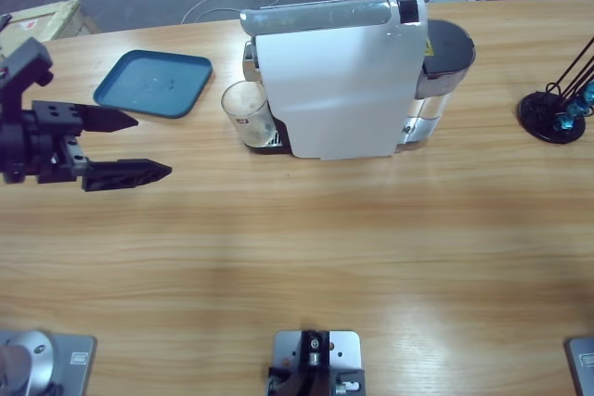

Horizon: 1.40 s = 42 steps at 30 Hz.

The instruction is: Pour coffee

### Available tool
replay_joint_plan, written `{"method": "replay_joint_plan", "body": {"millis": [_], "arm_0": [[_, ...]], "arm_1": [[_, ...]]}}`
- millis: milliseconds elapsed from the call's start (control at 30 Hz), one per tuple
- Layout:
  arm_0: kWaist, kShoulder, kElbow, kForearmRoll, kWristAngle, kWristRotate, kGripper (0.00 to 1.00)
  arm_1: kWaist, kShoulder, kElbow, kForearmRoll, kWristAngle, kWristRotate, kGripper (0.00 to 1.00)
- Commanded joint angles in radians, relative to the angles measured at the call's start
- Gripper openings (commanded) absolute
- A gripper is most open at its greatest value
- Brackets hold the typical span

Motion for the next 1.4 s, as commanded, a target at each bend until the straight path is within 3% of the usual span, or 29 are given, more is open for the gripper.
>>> {"method": "replay_joint_plan", "body": {"millis": [33,167,300,900,1400], "arm_0": [[-0.009,-0.029,0.029,0.017,0.013,-0.003,1.000],[-0.006,-0.042,0.041,0.018,0.012,-0.005,1.000],[-0.006,-0.036,0.055,0.018,0.007,-0.015,1.000],[-0.004,-0.059,0.055,0.009,0.008,-0.038,1.000],[0.001,-0.097,0.033,0.012,0.017,-0.035,1.000]], "arm_1": [[0.087,-0.367,0.556,-0.265,0.031,0.014,1.000],[0.087,-0.490,0.806,-0.438,0.019,-0.030,1.000],[0.087,-0.579,0.919,-0.531,-0.013,-0.060,1.000],[0.087,-0.694,0.975,-0.563,0.019,-0.055,1.000],[0.088,-0.685,0.972,-0.528,0.035,-0.089,1.000]]}}
